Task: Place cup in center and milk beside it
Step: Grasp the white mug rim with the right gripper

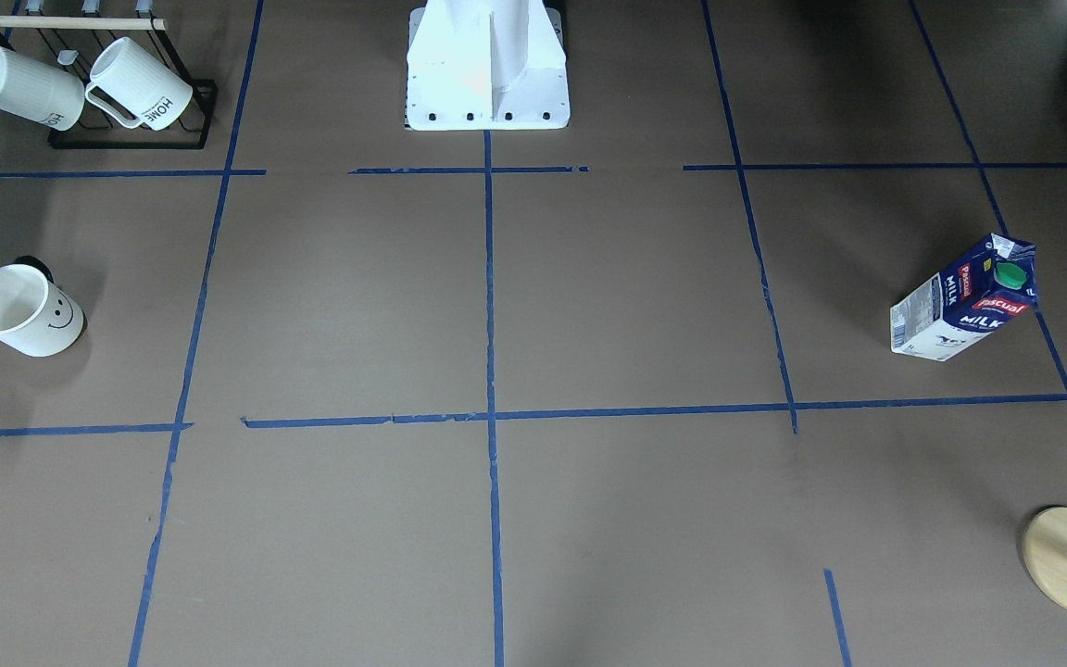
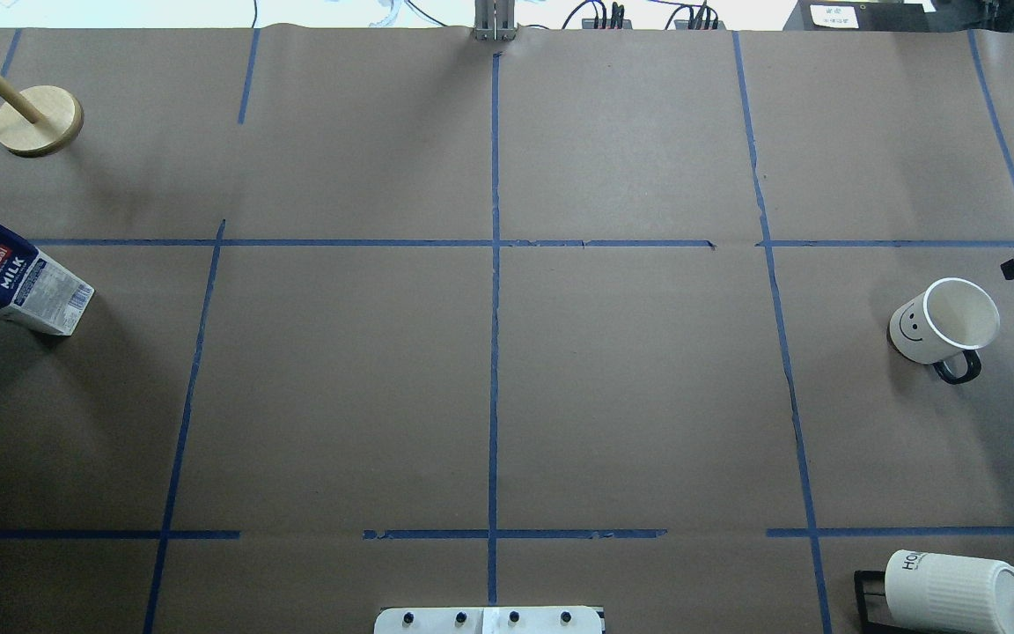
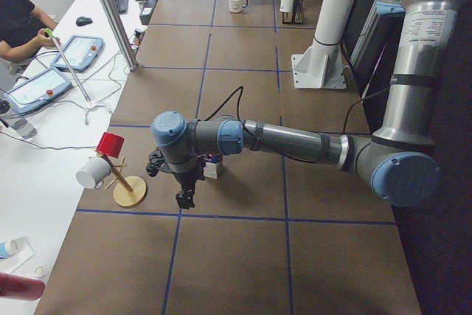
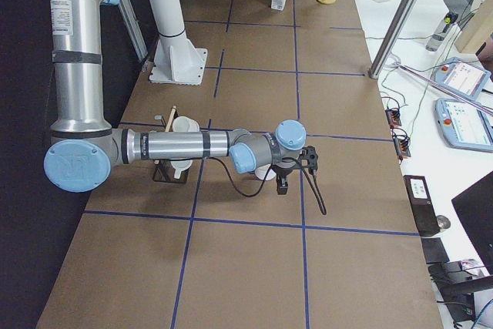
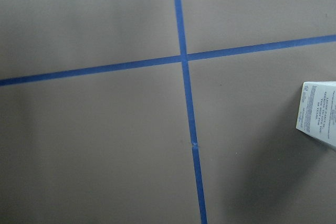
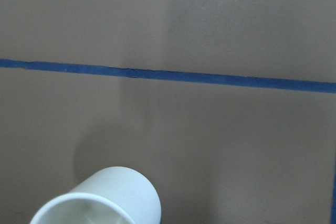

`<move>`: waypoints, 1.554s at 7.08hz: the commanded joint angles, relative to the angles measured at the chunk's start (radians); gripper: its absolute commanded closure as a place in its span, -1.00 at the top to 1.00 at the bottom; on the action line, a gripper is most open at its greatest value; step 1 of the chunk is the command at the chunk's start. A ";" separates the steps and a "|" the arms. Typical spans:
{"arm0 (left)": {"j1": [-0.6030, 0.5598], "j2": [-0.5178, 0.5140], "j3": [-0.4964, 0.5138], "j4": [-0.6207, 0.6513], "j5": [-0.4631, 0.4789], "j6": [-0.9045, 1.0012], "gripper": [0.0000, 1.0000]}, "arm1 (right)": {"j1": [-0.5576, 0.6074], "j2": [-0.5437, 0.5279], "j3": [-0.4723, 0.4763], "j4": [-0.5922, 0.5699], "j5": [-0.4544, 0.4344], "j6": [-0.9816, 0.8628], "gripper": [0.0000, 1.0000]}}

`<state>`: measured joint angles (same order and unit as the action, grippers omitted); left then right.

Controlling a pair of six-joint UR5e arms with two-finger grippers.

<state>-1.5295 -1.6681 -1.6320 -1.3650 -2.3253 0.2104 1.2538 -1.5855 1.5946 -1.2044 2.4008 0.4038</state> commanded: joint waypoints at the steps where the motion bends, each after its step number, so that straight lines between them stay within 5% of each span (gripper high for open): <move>1: 0.000 -0.001 -0.003 0.000 -0.020 0.000 1.00 | -0.078 -0.002 -0.001 0.052 -0.035 0.064 0.97; 2: 0.000 -0.001 -0.005 0.000 -0.020 0.000 1.00 | -0.105 -0.020 -0.002 0.054 -0.035 0.061 0.89; 4: 0.000 -0.002 -0.005 0.000 -0.020 0.000 1.00 | -0.114 -0.025 -0.005 0.060 -0.038 0.063 -0.61; 5: 0.000 -0.002 -0.005 0.000 -0.020 0.000 1.00 | -0.114 -0.024 -0.004 0.060 -0.038 0.063 -1.00; 8: -0.001 -0.002 -0.012 0.000 -0.020 0.000 1.00 | -0.141 0.031 0.095 0.030 -0.029 0.111 -1.00; 11: -0.001 0.001 -0.014 0.000 -0.022 0.003 1.00 | -0.284 0.427 0.122 -0.295 -0.049 0.316 -1.00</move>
<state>-1.5304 -1.6699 -1.6453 -1.3652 -2.3465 0.2115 1.0461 -1.3332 1.7185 -1.3607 2.3692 0.6161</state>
